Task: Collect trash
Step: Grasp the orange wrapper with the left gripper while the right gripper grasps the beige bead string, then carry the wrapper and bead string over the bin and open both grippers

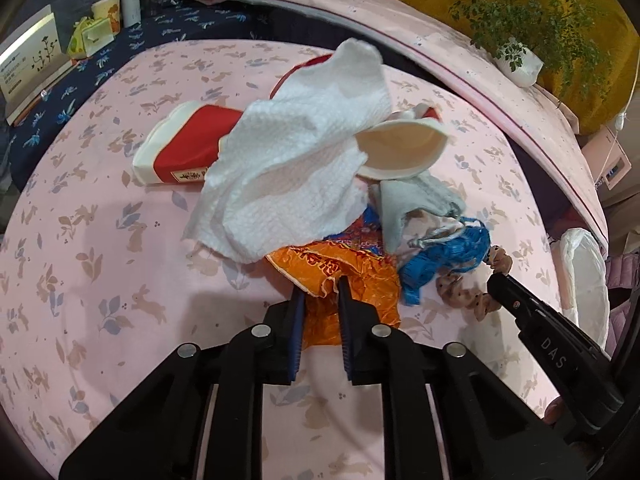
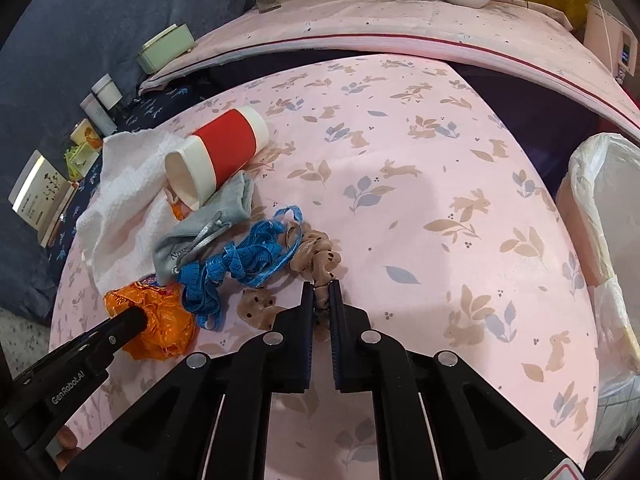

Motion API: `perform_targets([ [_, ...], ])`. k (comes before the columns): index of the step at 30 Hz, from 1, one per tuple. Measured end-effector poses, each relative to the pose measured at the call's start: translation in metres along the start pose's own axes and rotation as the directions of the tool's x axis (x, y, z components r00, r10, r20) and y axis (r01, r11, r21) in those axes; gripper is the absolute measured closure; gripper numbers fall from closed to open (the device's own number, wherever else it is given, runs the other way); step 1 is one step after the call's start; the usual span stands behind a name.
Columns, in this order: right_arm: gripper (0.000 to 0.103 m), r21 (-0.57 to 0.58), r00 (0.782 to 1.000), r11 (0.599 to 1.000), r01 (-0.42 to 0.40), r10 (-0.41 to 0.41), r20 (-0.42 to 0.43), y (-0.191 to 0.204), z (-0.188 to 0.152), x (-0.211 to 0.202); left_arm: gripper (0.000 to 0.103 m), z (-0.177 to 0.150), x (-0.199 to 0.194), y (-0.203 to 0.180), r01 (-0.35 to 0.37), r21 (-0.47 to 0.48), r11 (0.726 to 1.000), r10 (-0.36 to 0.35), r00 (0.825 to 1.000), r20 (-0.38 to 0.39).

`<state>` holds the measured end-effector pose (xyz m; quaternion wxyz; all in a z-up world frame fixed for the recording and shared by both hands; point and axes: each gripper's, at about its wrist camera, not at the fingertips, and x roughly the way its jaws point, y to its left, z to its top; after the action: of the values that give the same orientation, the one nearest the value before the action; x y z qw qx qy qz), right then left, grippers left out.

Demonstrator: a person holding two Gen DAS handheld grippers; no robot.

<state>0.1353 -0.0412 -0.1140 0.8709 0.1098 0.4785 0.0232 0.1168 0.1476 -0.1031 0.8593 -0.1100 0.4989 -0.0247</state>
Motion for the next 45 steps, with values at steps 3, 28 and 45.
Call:
perform_targets([
  [3, 0.096, 0.007, 0.998, 1.0, -0.012, 0.011, 0.055, -0.004, 0.005, -0.025, 0.089, 0.001, -0.018, -0.01, 0.006, 0.015, 1.0, -0.006, 0.999, 0.033],
  [28, 0.096, 0.101, 0.93, 0.995, 0.015, -0.051, 0.363, -0.105, 0.043, -0.188, 0.09, 0.002, -0.122, -0.199, 0.137, 0.322, 0.937, -0.21, 0.956, 0.204],
  [45, 0.096, 0.264, 0.919, 0.96, 0.095, -0.186, 0.348, -0.207, 0.019, -0.203, 0.09, -0.026, -0.102, -0.308, 0.196, 0.494, 0.847, -0.289, 0.95, 0.119],
])
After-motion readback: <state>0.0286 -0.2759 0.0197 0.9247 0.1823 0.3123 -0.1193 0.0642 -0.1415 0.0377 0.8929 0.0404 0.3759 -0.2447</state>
